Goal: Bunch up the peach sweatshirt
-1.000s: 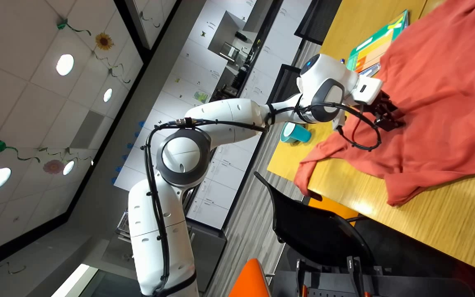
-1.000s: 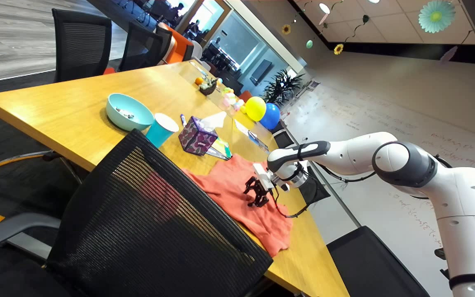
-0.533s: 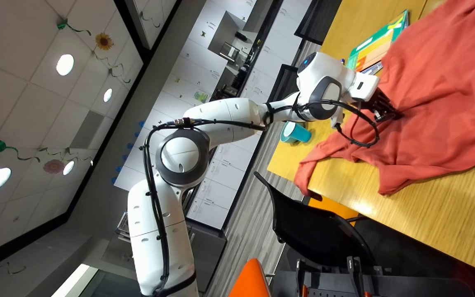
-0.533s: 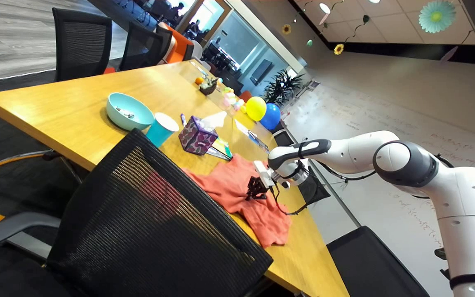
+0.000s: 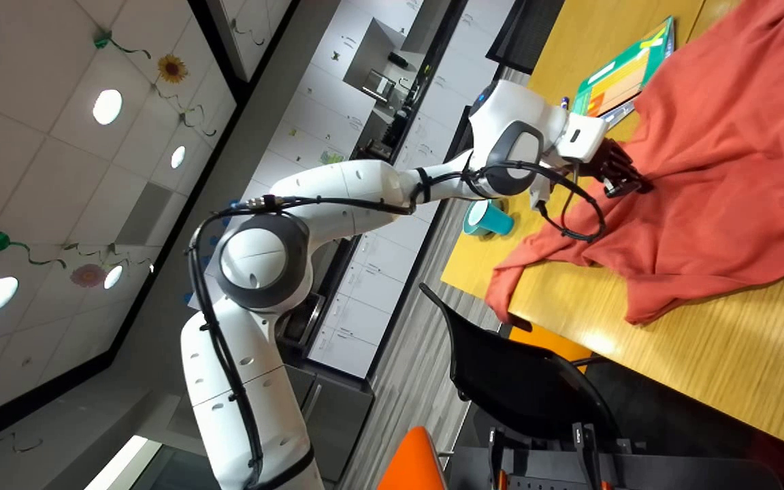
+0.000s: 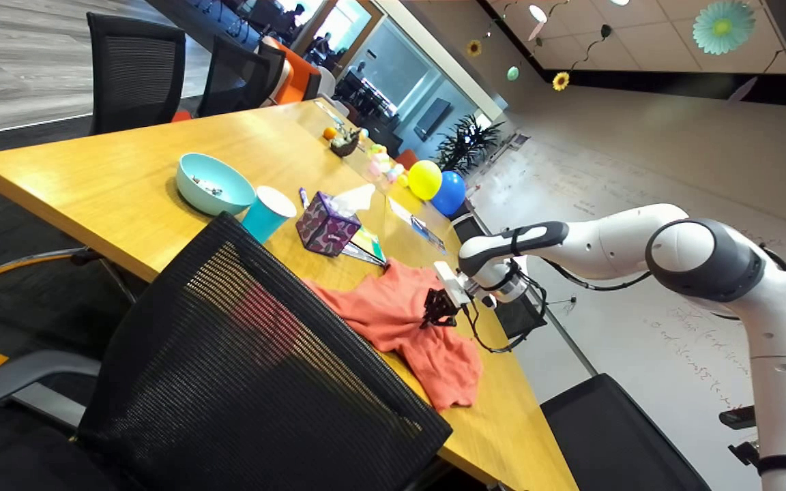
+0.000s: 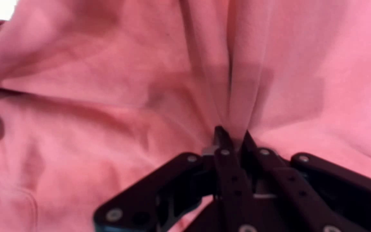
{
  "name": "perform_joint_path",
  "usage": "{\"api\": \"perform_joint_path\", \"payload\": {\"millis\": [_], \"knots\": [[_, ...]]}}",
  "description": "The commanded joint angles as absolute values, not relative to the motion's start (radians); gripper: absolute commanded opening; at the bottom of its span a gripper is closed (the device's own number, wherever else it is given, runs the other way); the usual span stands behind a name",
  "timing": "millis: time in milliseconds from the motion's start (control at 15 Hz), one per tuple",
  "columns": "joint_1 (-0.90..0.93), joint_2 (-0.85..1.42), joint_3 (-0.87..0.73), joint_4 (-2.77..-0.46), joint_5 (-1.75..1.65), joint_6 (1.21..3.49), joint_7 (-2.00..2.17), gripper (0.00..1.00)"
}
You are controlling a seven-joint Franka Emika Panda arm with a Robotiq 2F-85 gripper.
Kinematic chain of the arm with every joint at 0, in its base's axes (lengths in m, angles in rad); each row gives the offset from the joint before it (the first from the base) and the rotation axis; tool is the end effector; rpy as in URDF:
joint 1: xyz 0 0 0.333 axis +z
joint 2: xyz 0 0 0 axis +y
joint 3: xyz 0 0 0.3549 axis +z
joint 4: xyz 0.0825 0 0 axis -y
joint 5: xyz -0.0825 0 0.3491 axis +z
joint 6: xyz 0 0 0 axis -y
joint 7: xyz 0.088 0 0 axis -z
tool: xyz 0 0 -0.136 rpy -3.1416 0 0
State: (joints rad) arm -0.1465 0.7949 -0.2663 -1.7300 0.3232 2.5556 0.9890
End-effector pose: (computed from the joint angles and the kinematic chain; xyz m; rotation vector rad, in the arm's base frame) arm 0.6278 -0.2516 0.1674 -2.1917 2.2189 -0.1087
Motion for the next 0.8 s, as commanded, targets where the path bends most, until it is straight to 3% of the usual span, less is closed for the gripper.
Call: {"api": "perform_joint_path", "payload": {"millis": [0, 733], "knots": [[-0.134, 0.57, -0.296, -1.936, 0.296, 2.58, 0.972, 0.02], [-0.15, 0.009, -0.351, -2.264, 0.091, 2.636, 0.98, 0.02]]}}
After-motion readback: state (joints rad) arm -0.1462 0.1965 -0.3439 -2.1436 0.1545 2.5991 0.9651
